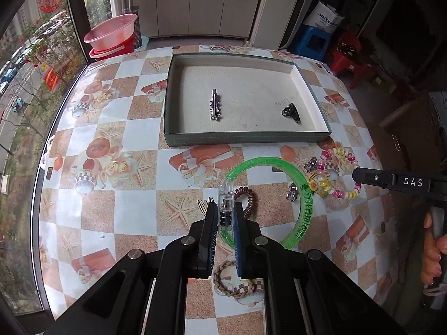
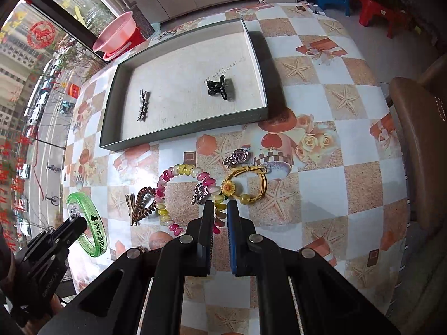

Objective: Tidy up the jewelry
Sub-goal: 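Lower the green bangle into the tray with the left tool while the right tool releases the beaded bracelet there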

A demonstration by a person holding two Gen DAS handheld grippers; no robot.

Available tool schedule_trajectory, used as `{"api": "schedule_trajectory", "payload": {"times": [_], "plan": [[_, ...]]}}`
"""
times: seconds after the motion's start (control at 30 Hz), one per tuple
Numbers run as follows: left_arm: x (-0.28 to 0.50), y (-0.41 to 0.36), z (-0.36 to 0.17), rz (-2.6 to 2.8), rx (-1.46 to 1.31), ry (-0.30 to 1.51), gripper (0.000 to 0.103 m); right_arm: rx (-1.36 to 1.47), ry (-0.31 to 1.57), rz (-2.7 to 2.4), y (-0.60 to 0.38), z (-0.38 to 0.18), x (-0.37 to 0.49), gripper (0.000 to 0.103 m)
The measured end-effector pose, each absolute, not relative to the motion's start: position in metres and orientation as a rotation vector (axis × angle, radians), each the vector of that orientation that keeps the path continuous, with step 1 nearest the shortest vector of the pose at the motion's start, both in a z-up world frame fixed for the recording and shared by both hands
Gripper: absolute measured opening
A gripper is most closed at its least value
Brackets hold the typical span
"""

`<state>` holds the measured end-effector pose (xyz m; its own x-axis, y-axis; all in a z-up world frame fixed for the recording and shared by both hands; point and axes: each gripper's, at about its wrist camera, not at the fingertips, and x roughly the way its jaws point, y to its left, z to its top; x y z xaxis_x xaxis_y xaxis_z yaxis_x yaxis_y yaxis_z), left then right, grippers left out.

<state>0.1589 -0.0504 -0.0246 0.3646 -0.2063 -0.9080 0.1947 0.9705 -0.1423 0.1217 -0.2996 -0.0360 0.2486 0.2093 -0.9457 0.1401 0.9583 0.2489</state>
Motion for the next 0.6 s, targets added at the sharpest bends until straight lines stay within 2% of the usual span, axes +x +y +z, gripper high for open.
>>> {"api": "schedule_trajectory", "payload": {"times": [0.3,0.6], "plan": [[0.238,-0.055,-0.019,-0.193,-0.025,1.105,0.024,0.265,1.272,0.076,-0.306,-0.022,0.198,0.010],[0.301,-0.071,-0.049,-0.131,0.002,1.121,0.024,0.262,1.264,0.080,-0.307,-0.041,0.265,0.010]]}}
